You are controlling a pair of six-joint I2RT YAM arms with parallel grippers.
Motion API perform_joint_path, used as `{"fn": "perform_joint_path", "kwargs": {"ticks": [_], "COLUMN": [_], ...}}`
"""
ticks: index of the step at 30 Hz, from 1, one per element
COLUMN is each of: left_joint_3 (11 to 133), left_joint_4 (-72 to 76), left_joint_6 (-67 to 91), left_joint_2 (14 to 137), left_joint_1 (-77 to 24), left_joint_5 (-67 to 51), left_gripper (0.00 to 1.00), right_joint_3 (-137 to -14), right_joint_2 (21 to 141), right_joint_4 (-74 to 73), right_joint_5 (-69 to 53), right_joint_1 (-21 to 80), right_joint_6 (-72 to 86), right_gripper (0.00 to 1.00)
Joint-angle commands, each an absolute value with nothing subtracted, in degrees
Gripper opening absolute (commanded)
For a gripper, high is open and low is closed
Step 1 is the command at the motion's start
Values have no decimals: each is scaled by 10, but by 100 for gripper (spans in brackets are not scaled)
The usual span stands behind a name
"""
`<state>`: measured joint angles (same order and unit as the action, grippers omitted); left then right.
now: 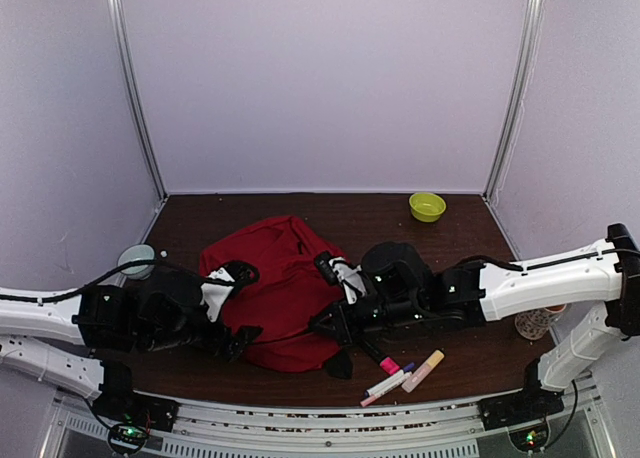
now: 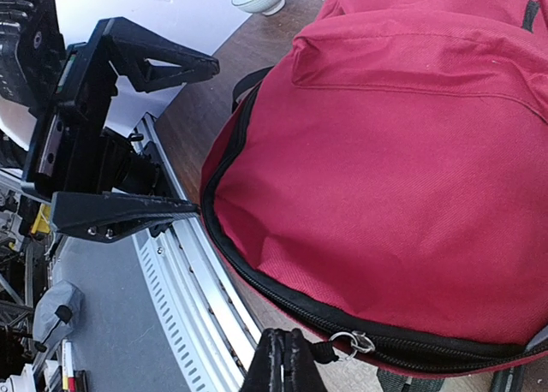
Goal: Pack the student bag
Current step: Zip the student bag into the largest pocket of the bag, then hold the largest pocket of the student bag.
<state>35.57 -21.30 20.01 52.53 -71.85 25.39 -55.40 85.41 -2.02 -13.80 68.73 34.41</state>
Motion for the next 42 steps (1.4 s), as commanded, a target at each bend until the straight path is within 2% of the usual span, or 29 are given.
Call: {"fn": "perform_joint_path", "kwargs": {"ticks": [1,7,17,31,37,39,42], "left_joint_3": [365,374,395,487,500,494,482], "left_joint_4": [-201,-189,-161,-112,-109,-104,-103], "left_joint_6": [226,210,204,142,125,123,120], "left_joint_2": [513,523,598,757,802,801,802], "left_joint_1": [-719,-719,-724,-730,-730,-729,-730], "left_joint_5": [269,168,151,125,137,145,156], "left_gripper": [98,96,96,91,77,69,51], "right_joint_3": [-574,-572,-549,-528,-507,-498,-482], "right_joint_2": [848,845,821,798,776,767,759], "right_joint_4": [-32,-46,-50,-47,-52,-53,-49], "right_joint_5": [-103,-84,-54,-52,-44,-43,-40], "right_joint_1": [692,691,673,659,649,644,634], "right_joint_6": [335,327,331,333,340,342,343], "right_gripper": [0,0,0,0,0,0,0]}}
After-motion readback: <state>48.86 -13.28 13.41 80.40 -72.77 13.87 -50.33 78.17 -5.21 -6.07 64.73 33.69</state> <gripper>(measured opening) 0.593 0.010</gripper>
